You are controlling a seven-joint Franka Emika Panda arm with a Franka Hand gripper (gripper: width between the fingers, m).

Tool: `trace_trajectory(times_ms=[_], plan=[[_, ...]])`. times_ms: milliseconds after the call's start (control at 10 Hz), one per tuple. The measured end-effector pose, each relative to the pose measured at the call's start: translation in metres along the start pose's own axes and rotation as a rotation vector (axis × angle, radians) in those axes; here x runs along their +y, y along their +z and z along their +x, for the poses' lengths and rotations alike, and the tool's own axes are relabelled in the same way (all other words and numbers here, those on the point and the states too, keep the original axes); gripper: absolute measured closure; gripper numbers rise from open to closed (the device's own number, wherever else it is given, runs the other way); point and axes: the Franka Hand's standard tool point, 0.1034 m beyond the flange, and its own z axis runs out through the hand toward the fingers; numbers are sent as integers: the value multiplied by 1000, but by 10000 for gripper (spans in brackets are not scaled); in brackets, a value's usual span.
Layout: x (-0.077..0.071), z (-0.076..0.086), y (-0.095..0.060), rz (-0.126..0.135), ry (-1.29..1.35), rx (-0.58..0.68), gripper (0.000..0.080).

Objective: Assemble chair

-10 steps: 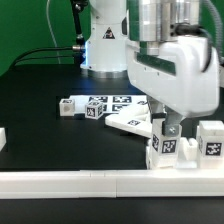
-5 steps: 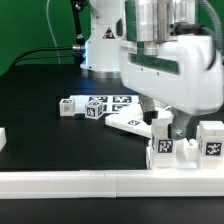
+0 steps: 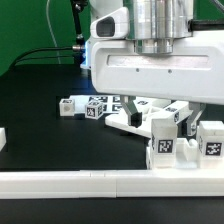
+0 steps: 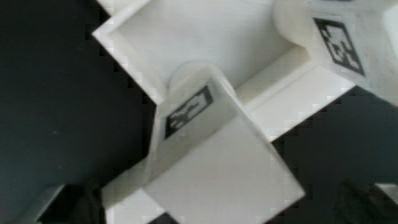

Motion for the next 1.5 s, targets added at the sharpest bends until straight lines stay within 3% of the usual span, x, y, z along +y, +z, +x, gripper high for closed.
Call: trace_trajectory(times_ms=[200, 300, 400, 500, 600, 700, 1000, 1100, 1300, 1500], plan=[[3, -1, 3, -14, -293, -6, 151], [3, -1, 3, -14, -243, -6, 200], [3, -1, 3, -14, -244, -6, 200], [4, -1, 3, -14, -240, -6, 372], [3, -1, 3, -13, -143, -5, 372], [3, -1, 3, -12, -86, -5, 515], [2, 0, 4, -24, 303, -8, 514], [1, -3, 3, -32, 555, -10, 514], [0, -4, 3, -16, 934, -40, 514], [-1, -4, 3, -16, 1096, -41, 514]])
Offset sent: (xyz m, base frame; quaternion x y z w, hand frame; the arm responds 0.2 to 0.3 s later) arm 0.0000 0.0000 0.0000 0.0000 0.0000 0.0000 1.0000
